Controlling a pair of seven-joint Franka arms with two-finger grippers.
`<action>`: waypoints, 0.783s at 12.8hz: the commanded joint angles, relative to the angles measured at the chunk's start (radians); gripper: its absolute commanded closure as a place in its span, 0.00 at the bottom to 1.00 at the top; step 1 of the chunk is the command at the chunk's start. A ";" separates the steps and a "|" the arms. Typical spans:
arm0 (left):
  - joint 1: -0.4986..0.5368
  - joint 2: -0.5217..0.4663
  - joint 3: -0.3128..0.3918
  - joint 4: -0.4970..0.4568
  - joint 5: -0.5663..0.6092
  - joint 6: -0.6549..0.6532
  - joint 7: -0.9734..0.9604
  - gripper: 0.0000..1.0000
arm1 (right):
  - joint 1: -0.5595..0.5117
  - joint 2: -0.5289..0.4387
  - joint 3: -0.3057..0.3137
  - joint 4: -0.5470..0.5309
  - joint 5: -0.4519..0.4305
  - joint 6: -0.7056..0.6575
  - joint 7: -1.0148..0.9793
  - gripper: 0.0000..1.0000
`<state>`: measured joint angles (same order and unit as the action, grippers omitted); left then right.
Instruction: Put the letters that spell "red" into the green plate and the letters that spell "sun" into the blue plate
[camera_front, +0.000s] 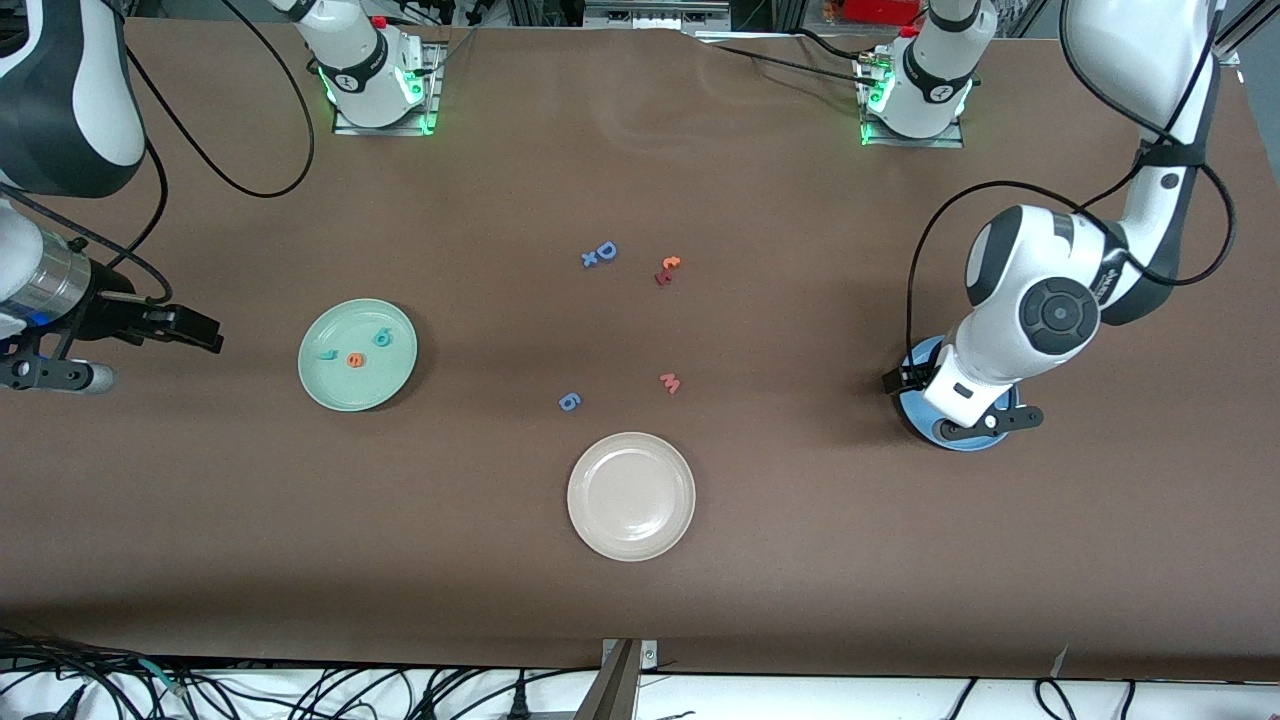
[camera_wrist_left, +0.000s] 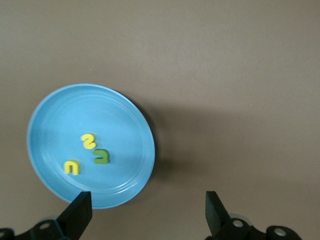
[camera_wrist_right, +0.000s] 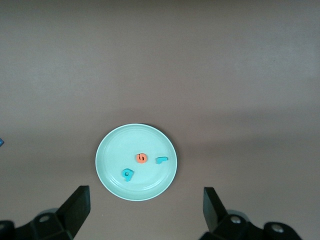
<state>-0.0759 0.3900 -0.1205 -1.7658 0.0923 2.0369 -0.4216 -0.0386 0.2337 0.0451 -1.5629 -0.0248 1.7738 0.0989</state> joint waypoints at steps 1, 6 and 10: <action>-0.010 -0.081 0.019 0.028 0.038 -0.092 0.012 0.00 | -0.007 -0.004 0.012 -0.006 -0.006 0.007 0.013 0.00; 0.011 -0.262 0.027 0.032 0.061 -0.222 0.115 0.00 | -0.006 -0.008 0.018 -0.011 -0.004 0.007 0.054 0.00; -0.076 -0.388 0.142 0.034 0.023 -0.293 0.167 0.00 | -0.006 -0.010 0.019 -0.019 -0.004 0.007 0.055 0.00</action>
<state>-0.0878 0.0632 -0.0521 -1.7168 0.1347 1.7690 -0.3087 -0.0380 0.2372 0.0543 -1.5645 -0.0248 1.7740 0.1378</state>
